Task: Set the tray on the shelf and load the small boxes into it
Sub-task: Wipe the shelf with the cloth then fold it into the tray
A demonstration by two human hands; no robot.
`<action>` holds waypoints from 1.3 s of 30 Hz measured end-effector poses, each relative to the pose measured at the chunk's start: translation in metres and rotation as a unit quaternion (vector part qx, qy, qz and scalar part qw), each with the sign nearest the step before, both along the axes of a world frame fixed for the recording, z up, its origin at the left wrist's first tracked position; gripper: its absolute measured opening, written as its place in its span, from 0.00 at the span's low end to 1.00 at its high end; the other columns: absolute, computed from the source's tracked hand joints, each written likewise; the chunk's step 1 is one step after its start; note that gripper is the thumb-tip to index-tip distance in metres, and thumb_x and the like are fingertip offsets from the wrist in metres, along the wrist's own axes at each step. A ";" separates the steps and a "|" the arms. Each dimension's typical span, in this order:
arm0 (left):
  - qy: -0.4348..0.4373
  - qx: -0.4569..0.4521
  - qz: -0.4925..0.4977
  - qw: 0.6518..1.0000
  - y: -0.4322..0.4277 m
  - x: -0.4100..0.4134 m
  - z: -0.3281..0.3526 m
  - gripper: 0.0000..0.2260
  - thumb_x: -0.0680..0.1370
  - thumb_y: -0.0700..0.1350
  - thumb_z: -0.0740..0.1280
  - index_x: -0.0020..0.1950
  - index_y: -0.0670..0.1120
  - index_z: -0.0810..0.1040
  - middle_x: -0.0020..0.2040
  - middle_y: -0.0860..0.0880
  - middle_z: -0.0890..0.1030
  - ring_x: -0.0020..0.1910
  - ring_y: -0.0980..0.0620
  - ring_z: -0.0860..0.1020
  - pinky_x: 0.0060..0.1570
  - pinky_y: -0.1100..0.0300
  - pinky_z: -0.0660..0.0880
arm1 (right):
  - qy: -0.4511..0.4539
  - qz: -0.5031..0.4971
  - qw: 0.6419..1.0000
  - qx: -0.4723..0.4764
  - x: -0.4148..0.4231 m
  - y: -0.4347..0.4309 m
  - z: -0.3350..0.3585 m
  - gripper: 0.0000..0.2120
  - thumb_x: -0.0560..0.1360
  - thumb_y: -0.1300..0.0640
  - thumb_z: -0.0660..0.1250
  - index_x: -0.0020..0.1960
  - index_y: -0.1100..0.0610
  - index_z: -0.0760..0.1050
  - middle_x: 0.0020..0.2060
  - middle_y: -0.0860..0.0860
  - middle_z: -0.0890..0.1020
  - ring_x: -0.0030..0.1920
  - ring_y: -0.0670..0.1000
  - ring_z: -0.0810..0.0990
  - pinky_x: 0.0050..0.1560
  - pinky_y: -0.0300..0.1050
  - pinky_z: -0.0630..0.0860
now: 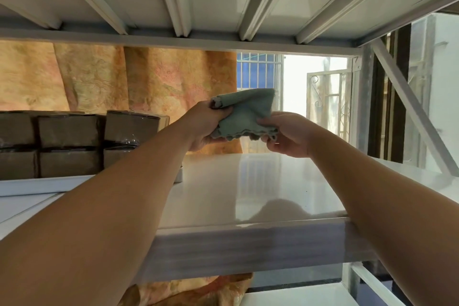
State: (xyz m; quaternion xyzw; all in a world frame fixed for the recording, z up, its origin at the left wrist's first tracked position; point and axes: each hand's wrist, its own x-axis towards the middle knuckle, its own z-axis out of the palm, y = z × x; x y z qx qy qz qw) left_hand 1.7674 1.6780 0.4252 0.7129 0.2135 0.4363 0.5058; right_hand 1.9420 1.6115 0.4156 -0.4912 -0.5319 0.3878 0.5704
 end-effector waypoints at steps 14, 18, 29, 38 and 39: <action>-0.091 -0.032 -0.133 0.986 -0.004 -0.005 0.009 0.13 0.80 0.32 0.56 0.49 0.45 0.77 0.43 0.43 0.76 0.36 0.53 0.74 0.30 0.67 0.75 | 0.134 0.065 0.982 0.117 0.002 -0.003 0.006 0.11 0.80 0.65 0.55 0.52 0.57 0.75 0.41 0.55 0.76 0.29 0.47 0.75 0.26 0.34 0.72; -0.095 -0.021 -0.120 0.988 -0.004 -0.006 0.009 0.16 0.80 0.30 0.55 0.46 0.45 0.79 0.45 0.42 0.77 0.37 0.52 0.75 0.31 0.66 0.76 | 0.138 0.064 0.981 0.120 0.003 -0.004 0.006 0.19 0.79 0.68 0.49 0.51 0.56 0.78 0.39 0.56 0.77 0.28 0.47 0.74 0.25 0.34 0.71; -0.128 -0.052 -0.054 0.989 0.001 -0.009 0.010 0.17 0.79 0.30 0.55 0.38 0.43 0.77 0.41 0.41 0.76 0.33 0.50 0.76 0.25 0.66 0.77 | 0.085 0.039 0.987 0.131 -0.001 -0.005 0.006 0.22 0.75 0.73 0.53 0.34 0.56 0.78 0.46 0.59 0.77 0.30 0.49 0.69 0.25 0.36 0.64; -0.082 -0.137 -0.015 0.987 0.008 -0.003 0.004 0.09 0.80 0.47 0.62 0.46 0.41 0.72 0.42 0.42 0.72 0.40 0.50 0.74 0.38 0.61 0.79 | 0.015 -0.042 0.995 0.091 -0.004 0.001 0.001 0.17 0.76 0.69 0.52 0.46 0.59 0.79 0.48 0.62 0.76 0.32 0.51 0.70 0.31 0.41 0.65; -0.059 -0.128 -0.012 0.990 0.008 -0.003 0.004 0.08 0.78 0.46 0.65 0.49 0.41 0.72 0.43 0.43 0.72 0.40 0.51 0.74 0.37 0.62 0.78 | 0.002 -0.038 0.996 0.080 -0.005 0.000 0.001 0.13 0.79 0.64 0.54 0.51 0.58 0.77 0.47 0.60 0.75 0.33 0.50 0.70 0.32 0.40 0.66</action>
